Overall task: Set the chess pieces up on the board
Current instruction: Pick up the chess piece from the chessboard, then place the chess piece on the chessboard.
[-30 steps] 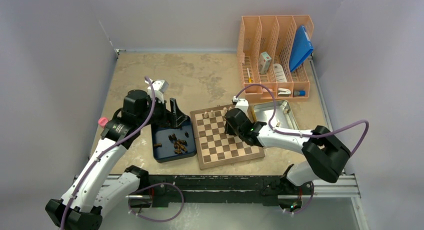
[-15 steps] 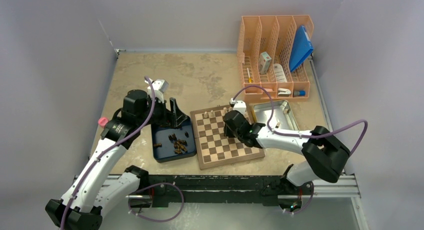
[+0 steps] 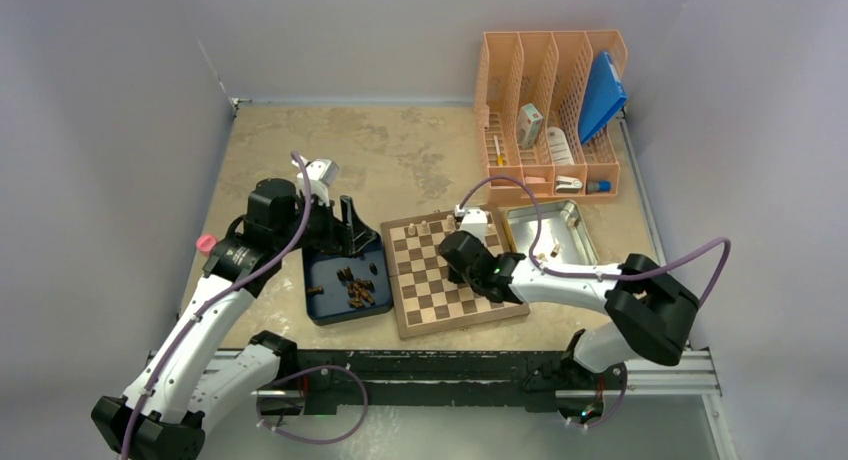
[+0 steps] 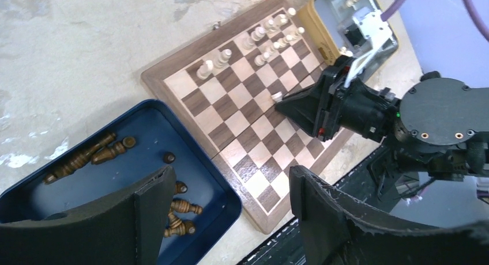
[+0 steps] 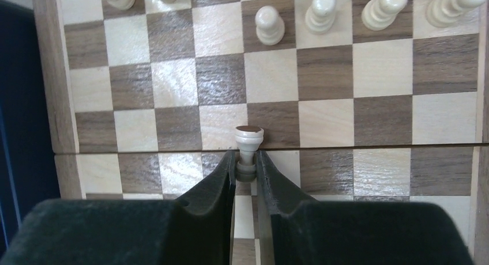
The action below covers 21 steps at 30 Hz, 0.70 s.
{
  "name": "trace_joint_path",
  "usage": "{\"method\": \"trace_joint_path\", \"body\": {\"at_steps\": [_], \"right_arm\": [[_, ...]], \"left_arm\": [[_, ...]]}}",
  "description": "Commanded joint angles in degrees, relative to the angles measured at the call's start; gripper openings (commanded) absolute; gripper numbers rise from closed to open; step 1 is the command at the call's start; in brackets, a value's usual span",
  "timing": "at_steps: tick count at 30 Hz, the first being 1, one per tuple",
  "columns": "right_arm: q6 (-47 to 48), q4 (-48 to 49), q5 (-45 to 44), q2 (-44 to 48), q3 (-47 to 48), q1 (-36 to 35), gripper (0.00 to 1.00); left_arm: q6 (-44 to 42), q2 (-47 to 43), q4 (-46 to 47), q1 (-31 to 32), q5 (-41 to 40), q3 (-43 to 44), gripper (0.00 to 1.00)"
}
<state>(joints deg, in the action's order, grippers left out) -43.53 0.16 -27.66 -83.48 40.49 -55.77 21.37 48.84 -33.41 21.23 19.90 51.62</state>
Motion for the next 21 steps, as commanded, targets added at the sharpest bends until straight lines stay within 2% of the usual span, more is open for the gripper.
{"method": "trace_joint_path", "body": {"at_steps": [1,4,8,13,15,18,21], "right_arm": [[2.73,1.17,2.40,4.29,1.33,-1.00,0.16],[4.73,3.69,7.81,8.42,1.18,-1.01,0.15],[7.76,7.35,17.26,13.79,-0.19,-0.92,0.15],[10.41,7.34,20.01,15.43,1.23,-0.19,0.15],[10.72,7.84,22.35,16.16,1.47,0.13,0.15],[11.26,10.04,28.66,18.24,0.54,1.12,0.15],[11.80,11.34,36.30,19.80,-0.21,2.71,0.15]], "left_arm": [[-1.97,-0.90,6.05,-0.27,7.41,-0.75,0.71],[-3.95,-1.41,9.91,-0.27,14.08,-1.48,0.71],[-8.75,-2.48,19.55,-0.23,26.92,-5.46,0.71],[-7.34,1.51,34.39,-0.23,43.18,-7.18,0.70],[-9.08,4.23,36.81,-0.23,48.42,-5.64,0.67],[-18.70,5.72,34.09,-0.14,51.20,-3.95,0.64],[-36.35,4.11,26.79,0.02,55.03,-4.24,0.66]]}}
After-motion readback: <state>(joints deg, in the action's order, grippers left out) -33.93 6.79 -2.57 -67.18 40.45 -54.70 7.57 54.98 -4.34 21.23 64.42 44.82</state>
